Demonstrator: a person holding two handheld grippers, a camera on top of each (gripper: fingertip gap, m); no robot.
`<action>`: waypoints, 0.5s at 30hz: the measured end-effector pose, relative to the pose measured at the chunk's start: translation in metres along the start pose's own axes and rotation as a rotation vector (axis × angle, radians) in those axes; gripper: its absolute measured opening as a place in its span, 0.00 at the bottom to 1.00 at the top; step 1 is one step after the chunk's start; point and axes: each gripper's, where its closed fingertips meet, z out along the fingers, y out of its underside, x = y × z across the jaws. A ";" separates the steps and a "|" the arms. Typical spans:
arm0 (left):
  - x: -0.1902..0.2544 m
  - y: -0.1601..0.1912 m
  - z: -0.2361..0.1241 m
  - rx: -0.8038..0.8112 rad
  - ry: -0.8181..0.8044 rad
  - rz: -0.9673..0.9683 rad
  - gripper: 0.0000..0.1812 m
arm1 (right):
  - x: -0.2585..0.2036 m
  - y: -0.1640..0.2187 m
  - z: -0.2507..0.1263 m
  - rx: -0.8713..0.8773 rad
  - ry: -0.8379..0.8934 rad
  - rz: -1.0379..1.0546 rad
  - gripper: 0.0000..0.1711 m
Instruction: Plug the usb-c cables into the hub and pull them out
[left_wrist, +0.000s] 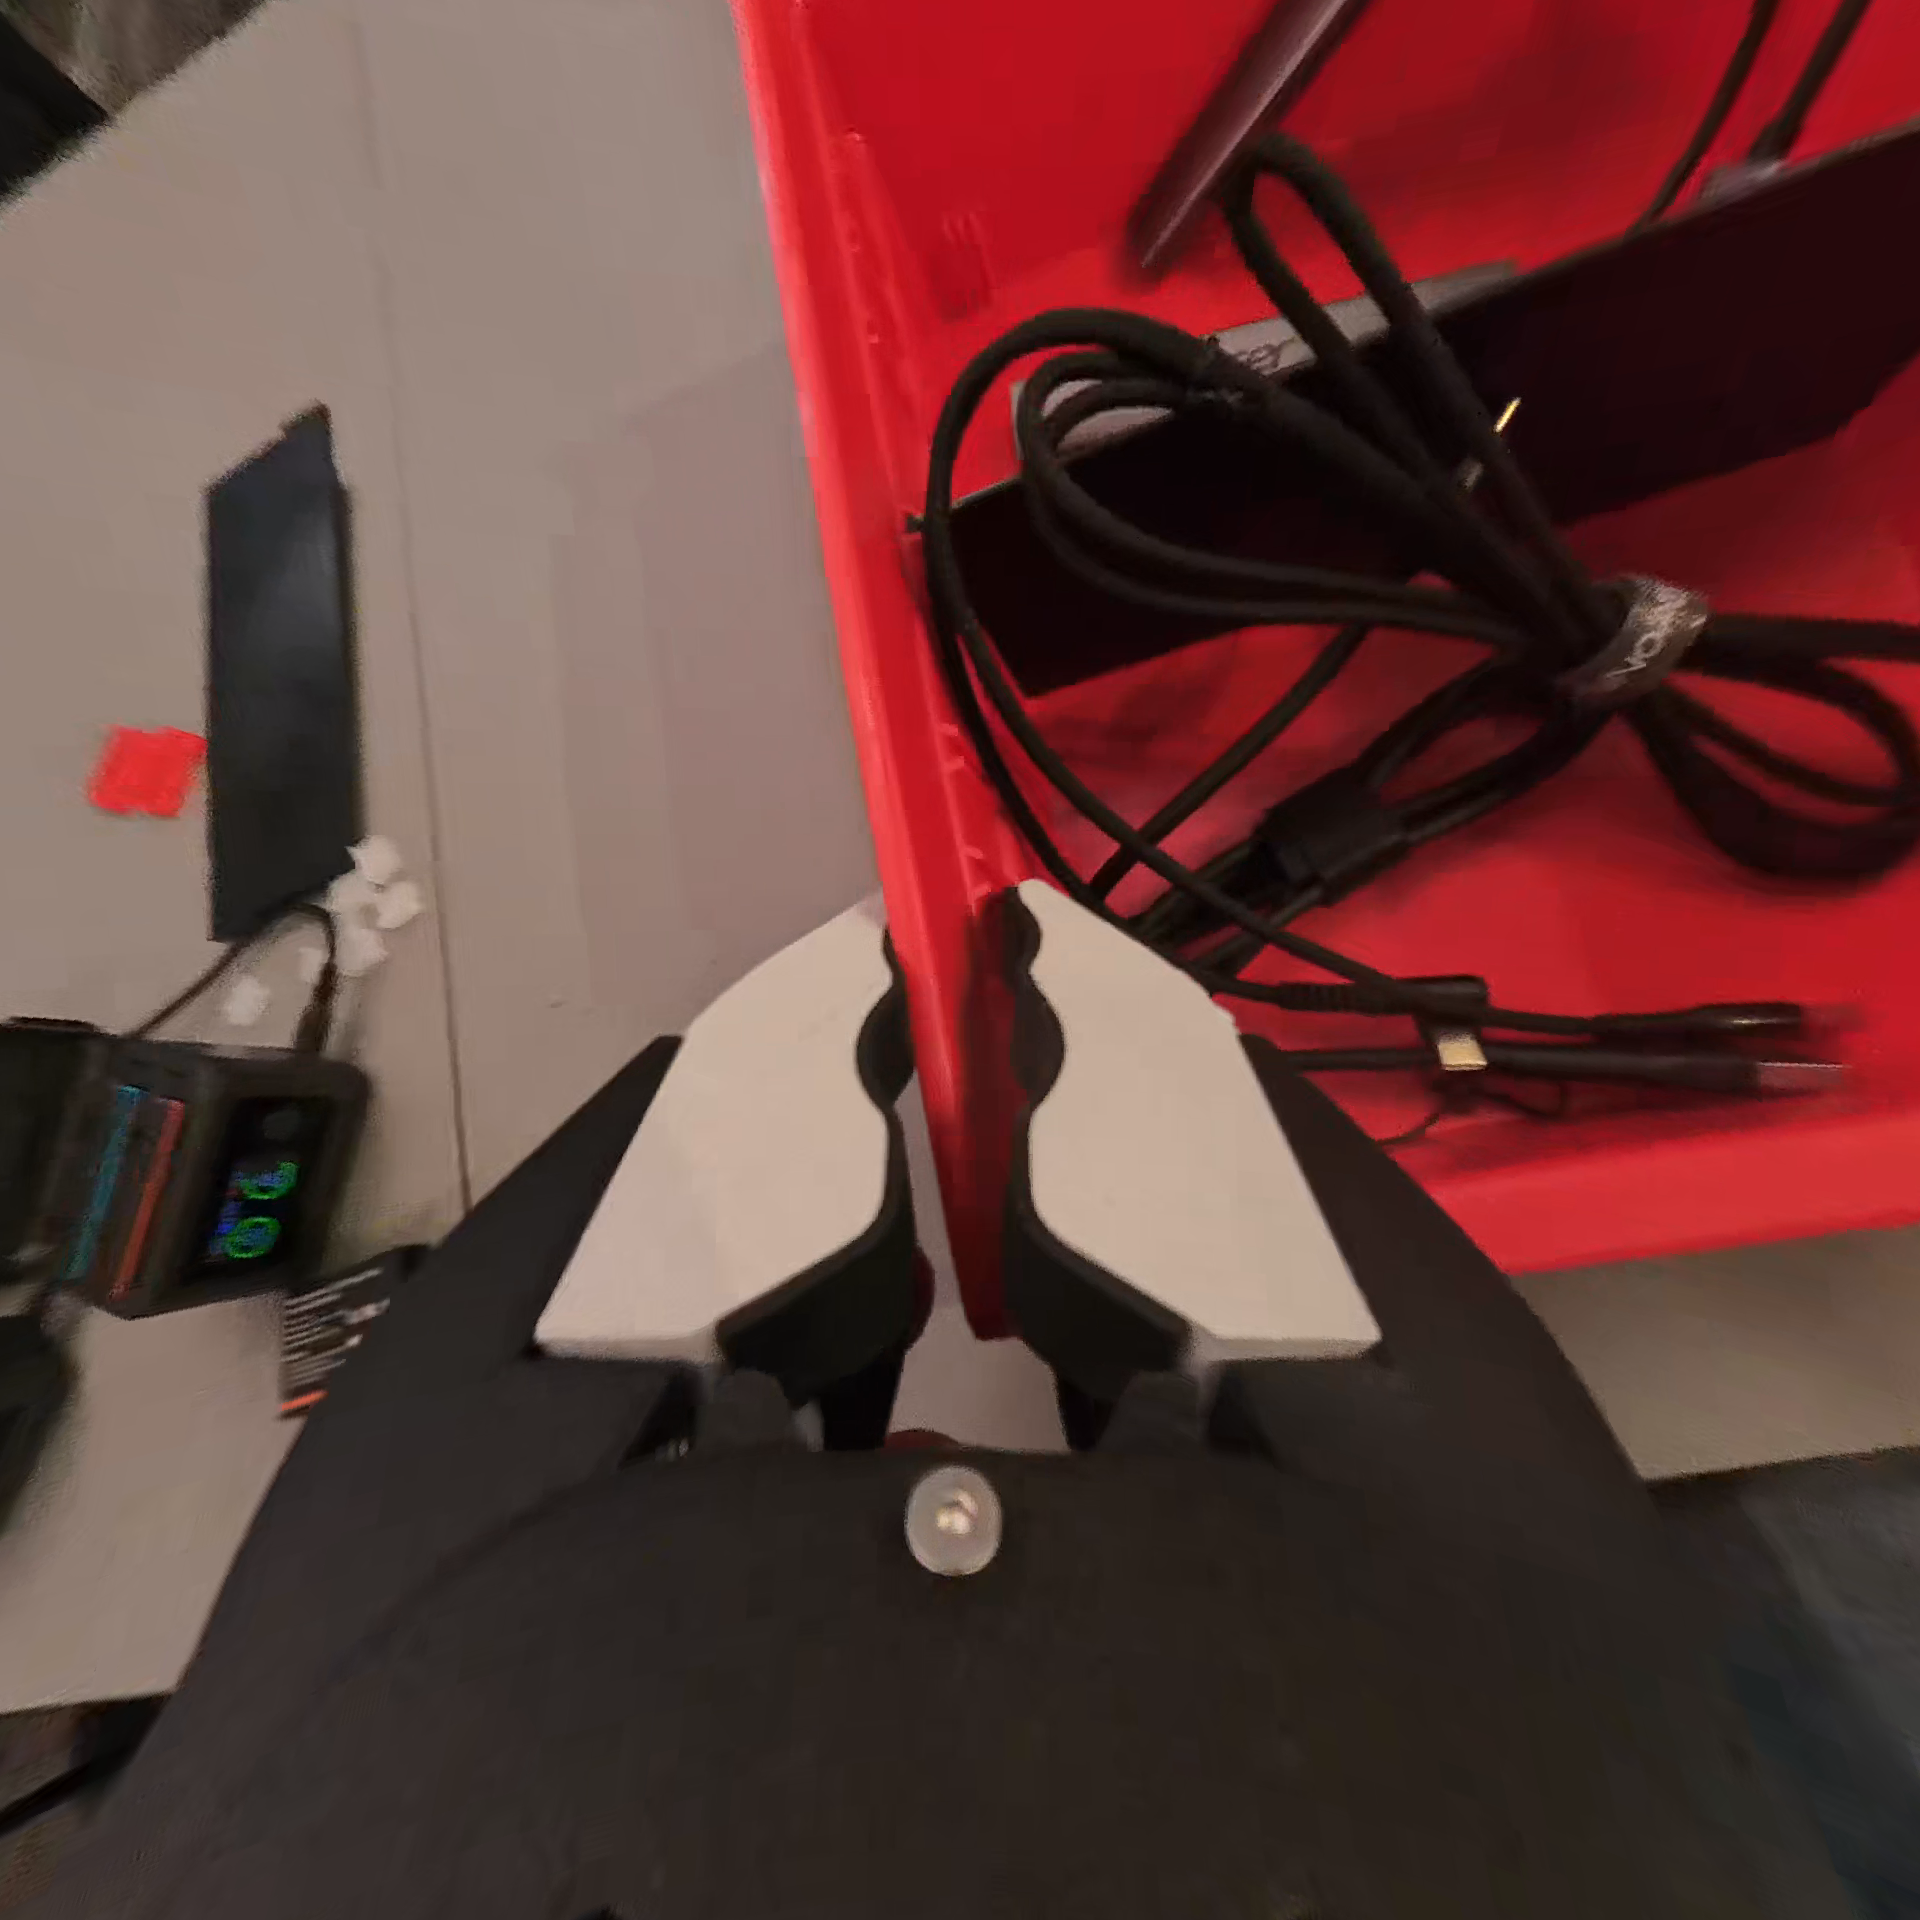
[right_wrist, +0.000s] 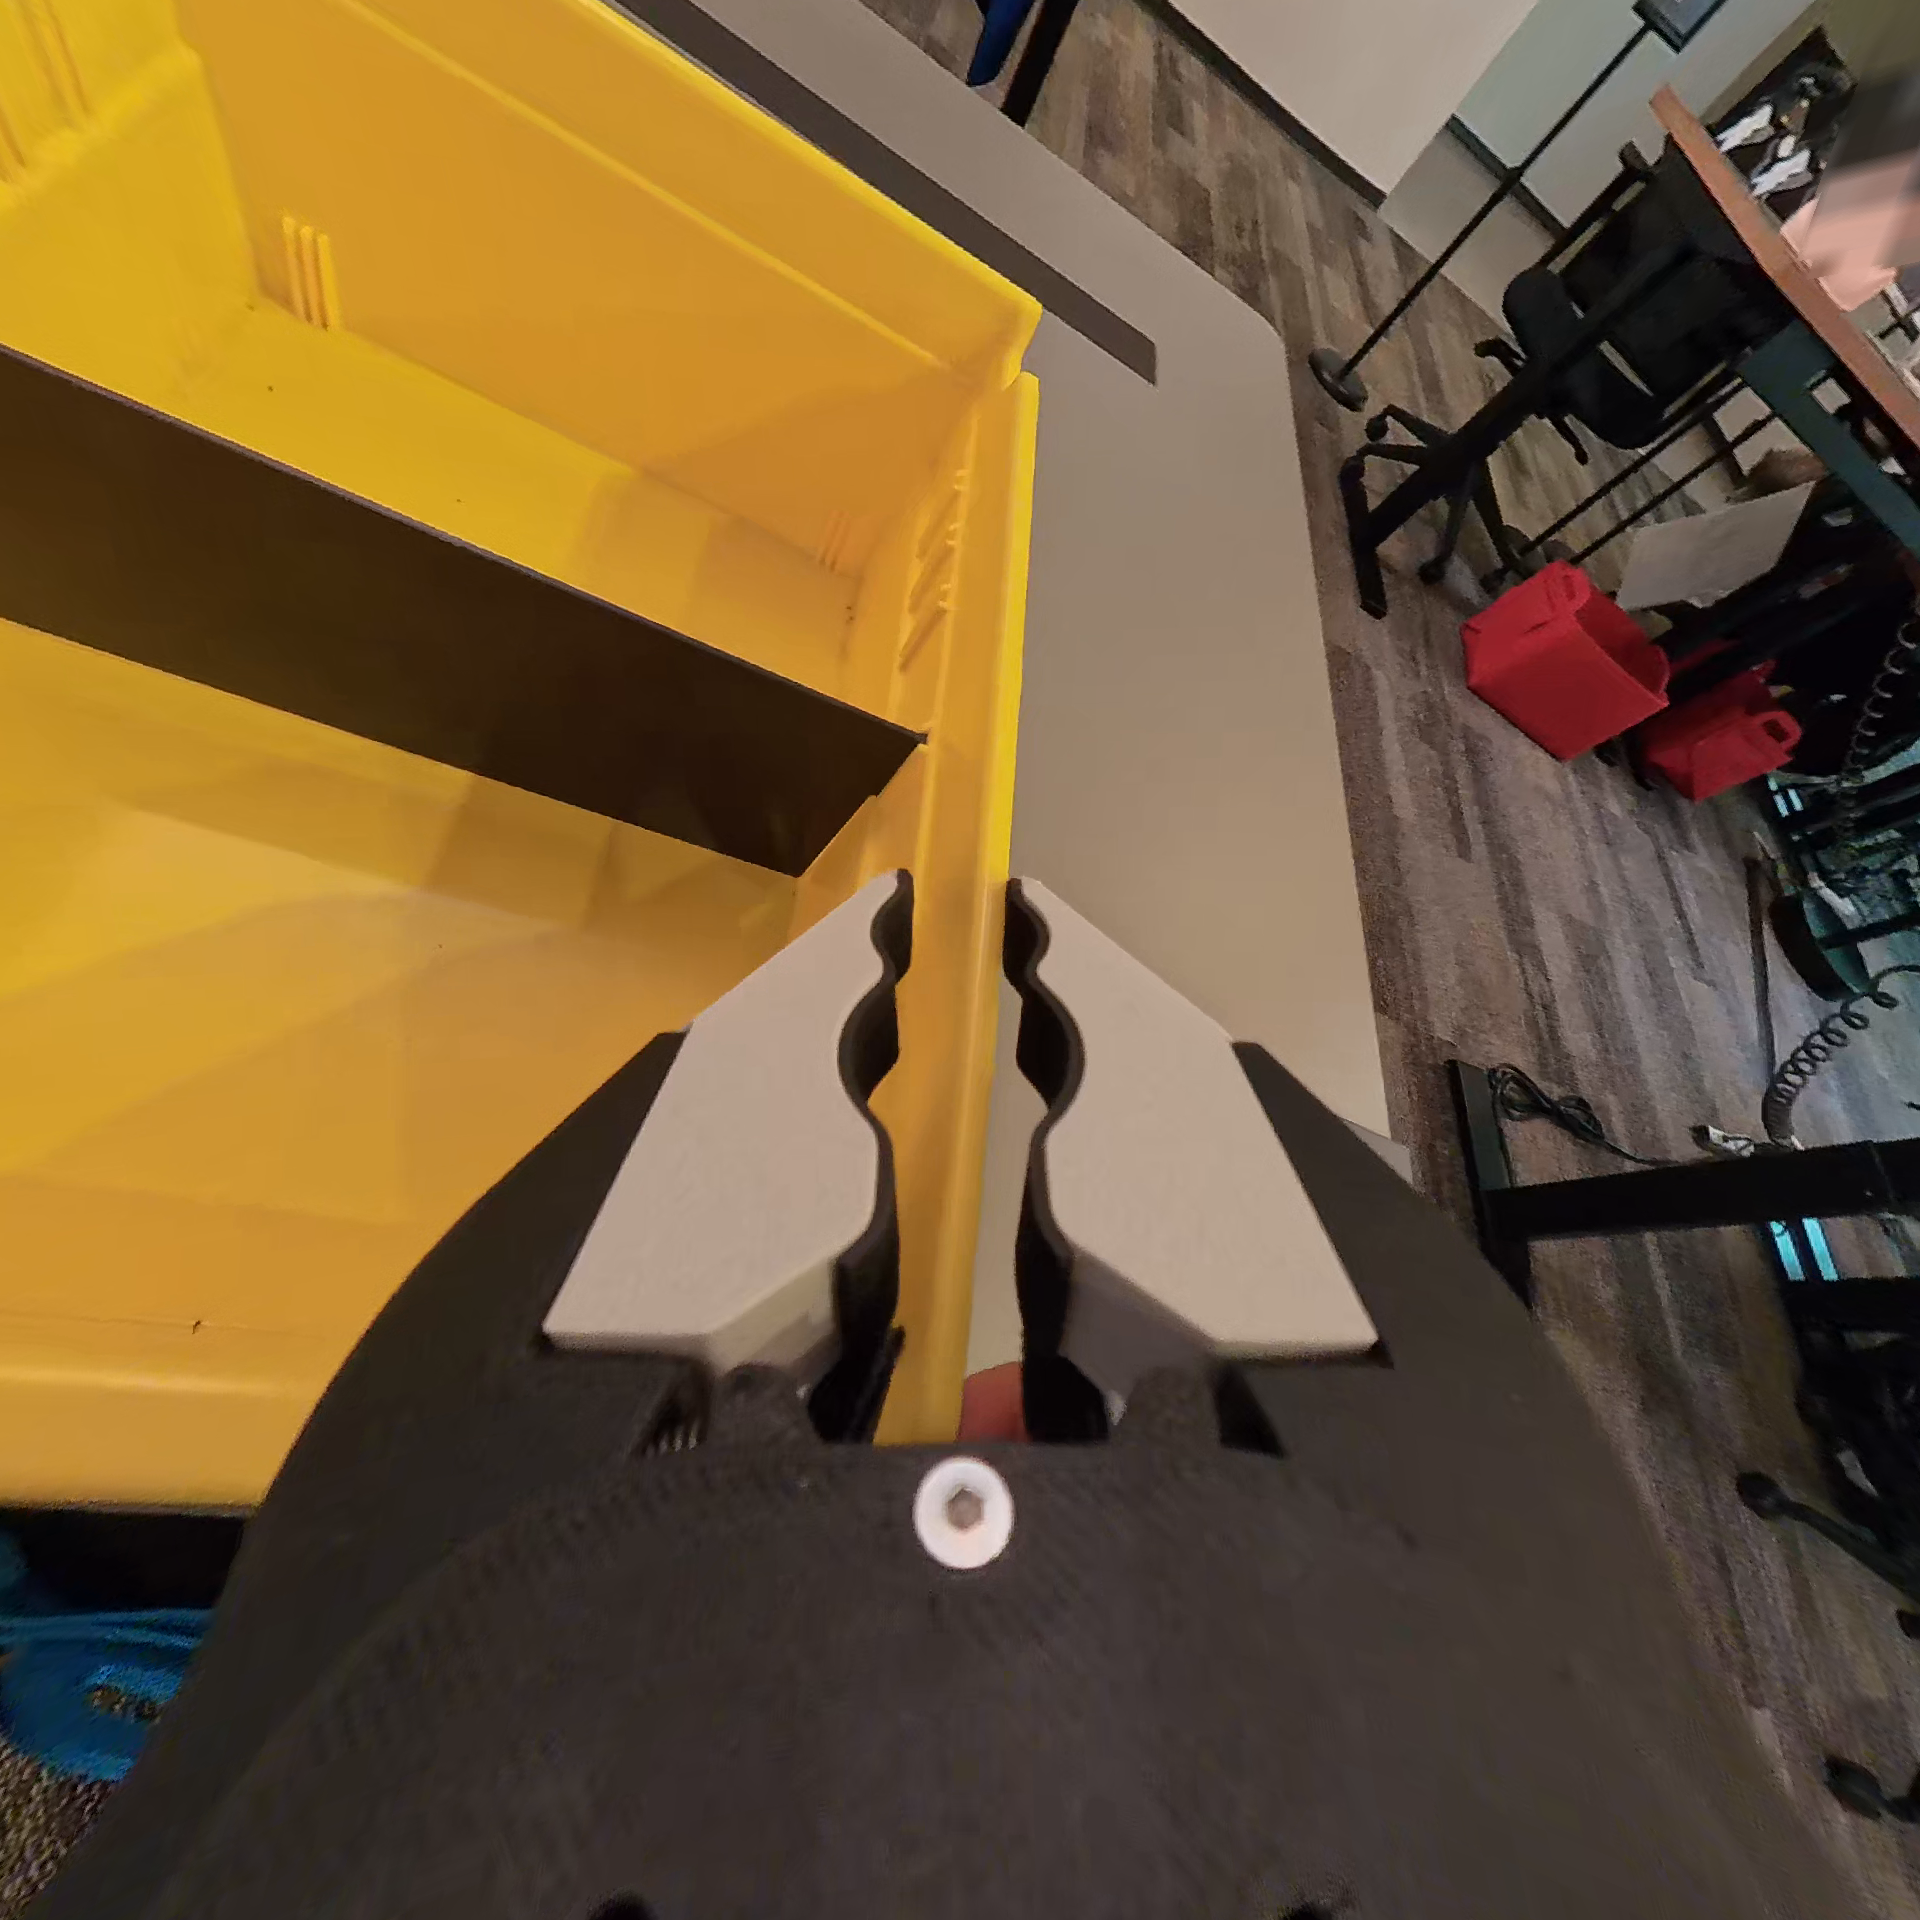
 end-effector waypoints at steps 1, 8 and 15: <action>0.000 0.001 -0.001 -0.001 0.011 -0.013 0.07 | 0.005 0.002 0.001 -0.002 0.010 0.008 0.08; -0.021 0.022 -0.013 -0.004 0.012 -0.111 0.04 | 0.039 0.021 0.004 -0.029 0.060 0.015 0.09; -0.065 0.051 -0.021 -0.019 -0.010 -0.182 0.04 | 0.056 0.028 0.012 -0.037 0.078 -0.021 0.12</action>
